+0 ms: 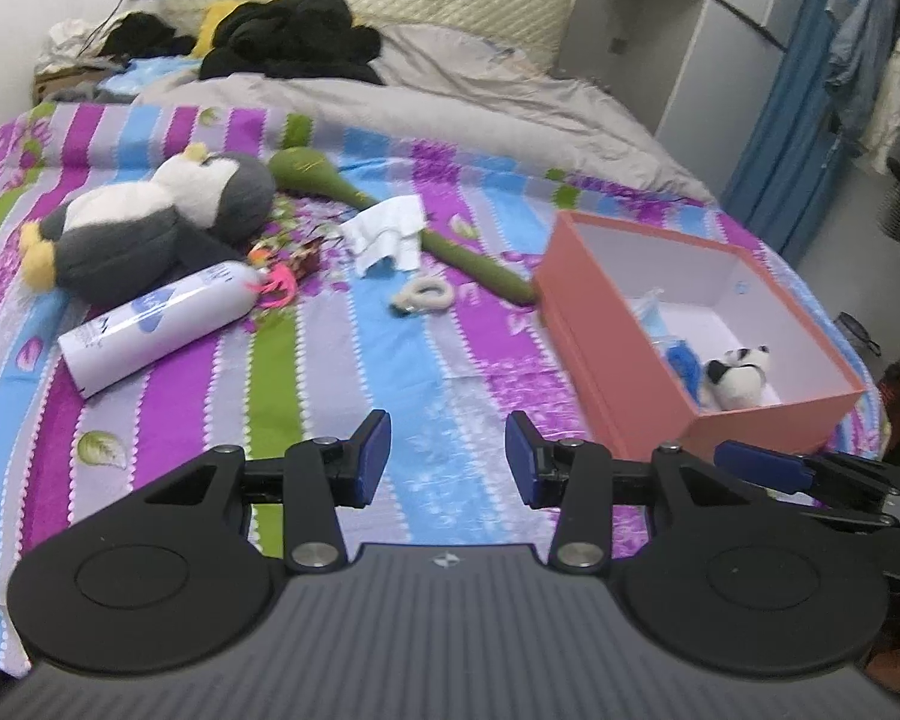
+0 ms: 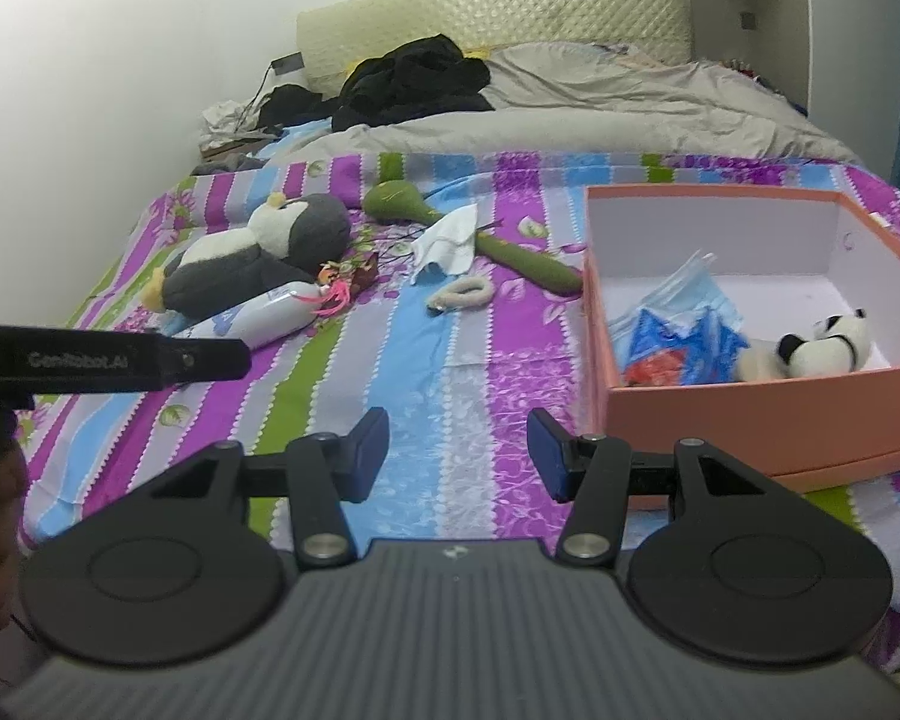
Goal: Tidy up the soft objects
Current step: 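Withdraw both open tools from the box toward the white towel and penguin plush, then grasp the yellow bird toy with the left tool while the right tool grasps the white ring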
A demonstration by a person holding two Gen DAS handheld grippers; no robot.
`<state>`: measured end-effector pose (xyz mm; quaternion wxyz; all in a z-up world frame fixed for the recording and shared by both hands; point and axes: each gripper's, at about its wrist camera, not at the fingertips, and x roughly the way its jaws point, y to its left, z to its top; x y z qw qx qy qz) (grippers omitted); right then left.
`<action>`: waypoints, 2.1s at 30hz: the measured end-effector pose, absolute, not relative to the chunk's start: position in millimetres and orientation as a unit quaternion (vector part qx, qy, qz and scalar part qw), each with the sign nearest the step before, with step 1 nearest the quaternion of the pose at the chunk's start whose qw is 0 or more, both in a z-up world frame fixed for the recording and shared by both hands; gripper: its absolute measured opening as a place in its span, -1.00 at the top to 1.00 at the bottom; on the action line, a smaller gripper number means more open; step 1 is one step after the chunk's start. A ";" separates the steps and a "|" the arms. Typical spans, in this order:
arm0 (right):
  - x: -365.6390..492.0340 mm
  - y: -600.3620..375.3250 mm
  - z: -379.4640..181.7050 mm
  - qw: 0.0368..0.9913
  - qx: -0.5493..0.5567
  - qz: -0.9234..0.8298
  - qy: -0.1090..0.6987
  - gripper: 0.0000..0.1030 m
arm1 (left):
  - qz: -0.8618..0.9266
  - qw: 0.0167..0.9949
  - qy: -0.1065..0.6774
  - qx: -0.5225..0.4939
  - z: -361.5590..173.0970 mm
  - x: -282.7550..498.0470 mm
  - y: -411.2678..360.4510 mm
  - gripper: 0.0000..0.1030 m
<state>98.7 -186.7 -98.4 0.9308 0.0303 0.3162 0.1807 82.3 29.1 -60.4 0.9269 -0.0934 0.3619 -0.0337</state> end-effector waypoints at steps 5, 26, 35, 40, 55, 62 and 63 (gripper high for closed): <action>114.4 -170.9 -107.9 0.929 0.036 0.196 0.312 -0.04 | -0.024 0.925 0.364 -0.101 -73.9 105.5 43.4 -0.01; 246.1 -106.4 -165.4 0.923 0.012 0.221 0.314 -0.03 | 0.034 0.922 0.377 -0.082 -149.7 273.8 106.7 -0.02; 303.4 -85.8 -191.0 0.919 0.018 0.221 0.325 -0.02 | 0.052 0.925 0.370 -0.062 -162.3 341.5 129.6 -0.02; 327.6 -78.1 -202.4 0.919 0.019 0.219 0.326 -0.01 | 0.059 0.918 0.387 -0.061 -177.0 370.4 142.3 -0.02; 365.0 -64.8 -231.7 0.918 -0.005 0.241 0.317 0.02 | 0.088 0.897 0.431 -0.029 -210.0 420.7 158.2 0.10; 368.3 -57.8 -240.0 0.916 -0.028 0.242 0.318 0.27 | 0.084 0.899 0.430 -0.021 -214.6 422.8 155.6 0.26; 368.5 -57.0 -240.1 0.917 -0.033 0.240 0.317 0.31 | 0.083 0.899 0.429 -0.021 -214.2 422.1 155.3 0.26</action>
